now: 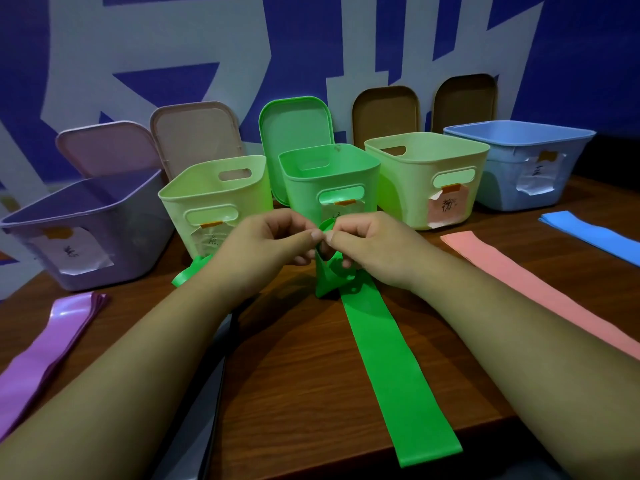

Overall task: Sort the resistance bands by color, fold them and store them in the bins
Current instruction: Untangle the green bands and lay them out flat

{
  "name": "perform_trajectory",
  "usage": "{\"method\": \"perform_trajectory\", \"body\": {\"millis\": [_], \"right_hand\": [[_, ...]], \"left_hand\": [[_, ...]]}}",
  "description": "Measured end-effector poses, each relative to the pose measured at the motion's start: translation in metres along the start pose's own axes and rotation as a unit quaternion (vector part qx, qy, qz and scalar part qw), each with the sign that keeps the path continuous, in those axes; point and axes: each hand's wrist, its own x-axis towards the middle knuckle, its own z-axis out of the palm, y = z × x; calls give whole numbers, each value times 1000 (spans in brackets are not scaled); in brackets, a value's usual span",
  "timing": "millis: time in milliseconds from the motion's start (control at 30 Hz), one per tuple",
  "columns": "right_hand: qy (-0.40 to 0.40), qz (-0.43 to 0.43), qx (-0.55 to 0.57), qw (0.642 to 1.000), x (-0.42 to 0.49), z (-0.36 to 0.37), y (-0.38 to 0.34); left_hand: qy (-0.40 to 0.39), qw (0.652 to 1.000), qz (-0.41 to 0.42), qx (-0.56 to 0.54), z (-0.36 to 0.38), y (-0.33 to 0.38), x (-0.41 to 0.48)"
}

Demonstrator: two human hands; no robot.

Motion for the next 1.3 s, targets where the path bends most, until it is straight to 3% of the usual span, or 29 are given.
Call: {"method": "perform_trajectory", "body": {"millis": [200, 300, 400, 500, 700, 1100, 1300], "right_hand": [[9, -17, -14, 1000, 0, -3, -2], [43, -31, -24, 998, 1, -4, 1], [69, -28, -41, 996, 3, -5, 4], [68, -8, -20, 997, 1, -5, 1], [-9, 9, 12, 1000, -2, 0, -4], [30, 10, -12, 999, 5, -5, 2], [87, -10, -62, 994, 3, -10, 5]], "left_hand": [[45, 999, -23, -8, 0, 4, 0], [115, 982, 29, 148, -4, 1, 1], [116, 956, 81, 255, -1, 4, 0], [114, 959, 99, 239, 1, 8, -2], [123, 964, 95, 216, 0, 11, -4], [121, 991, 52, 38, 0, 13, -1], [117, 991, 57, 17, -7, 10, 0]]}}
